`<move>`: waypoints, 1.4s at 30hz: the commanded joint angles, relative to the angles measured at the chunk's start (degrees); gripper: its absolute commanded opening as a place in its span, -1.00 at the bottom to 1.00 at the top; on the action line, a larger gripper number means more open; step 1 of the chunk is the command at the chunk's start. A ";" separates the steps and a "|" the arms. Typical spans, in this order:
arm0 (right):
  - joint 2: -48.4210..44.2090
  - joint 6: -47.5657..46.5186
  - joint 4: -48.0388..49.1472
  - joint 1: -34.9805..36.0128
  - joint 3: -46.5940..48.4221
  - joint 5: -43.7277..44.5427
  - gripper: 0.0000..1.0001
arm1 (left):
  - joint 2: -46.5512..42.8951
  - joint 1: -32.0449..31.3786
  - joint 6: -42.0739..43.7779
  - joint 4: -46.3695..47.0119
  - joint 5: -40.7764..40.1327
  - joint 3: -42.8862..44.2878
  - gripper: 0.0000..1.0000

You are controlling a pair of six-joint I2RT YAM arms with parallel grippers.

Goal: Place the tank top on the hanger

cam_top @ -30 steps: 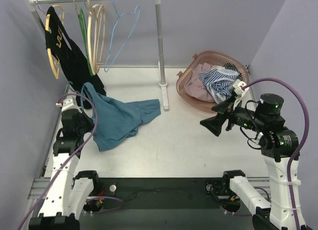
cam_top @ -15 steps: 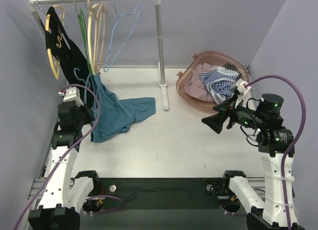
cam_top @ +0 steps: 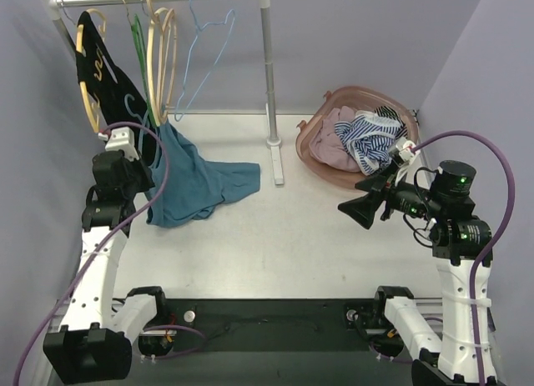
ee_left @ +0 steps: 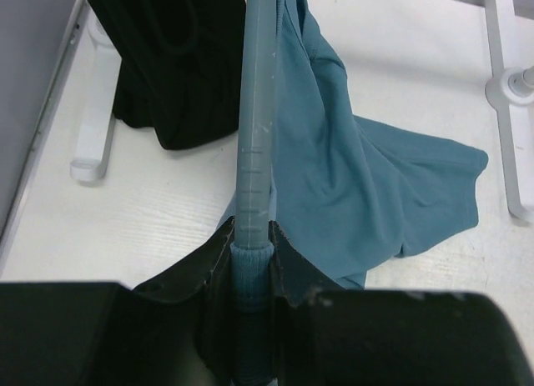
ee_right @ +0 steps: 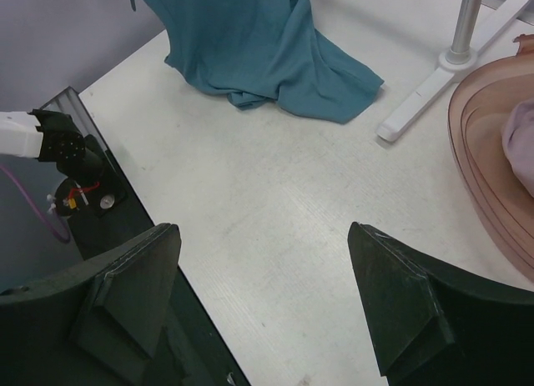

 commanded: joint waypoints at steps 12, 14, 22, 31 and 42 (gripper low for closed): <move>-3.96 0.27 2.80 -3.12 -2.21 -3.00 0.68 | 14.92 1.04 2.84 6.00 -4.17 24.92 -1.00; -4.40 0.36 2.80 -3.47 -2.47 -3.00 0.68 | 16.15 1.04 2.75 5.39 -4.17 28.18 -1.00; -6.16 0.71 2.80 -4.09 -3.70 -2.91 0.69 | 20.37 1.04 4.15 2.40 -3.73 37.58 -1.00; -6.51 1.06 3.06 -4.53 -4.41 -3.00 0.68 | 24.50 1.04 4.68 0.29 -3.55 46.29 -1.00; -7.13 1.68 2.98 -4.79 -4.76 -3.09 0.68 | 31.89 0.95 3.98 -3.75 -2.41 56.92 -1.00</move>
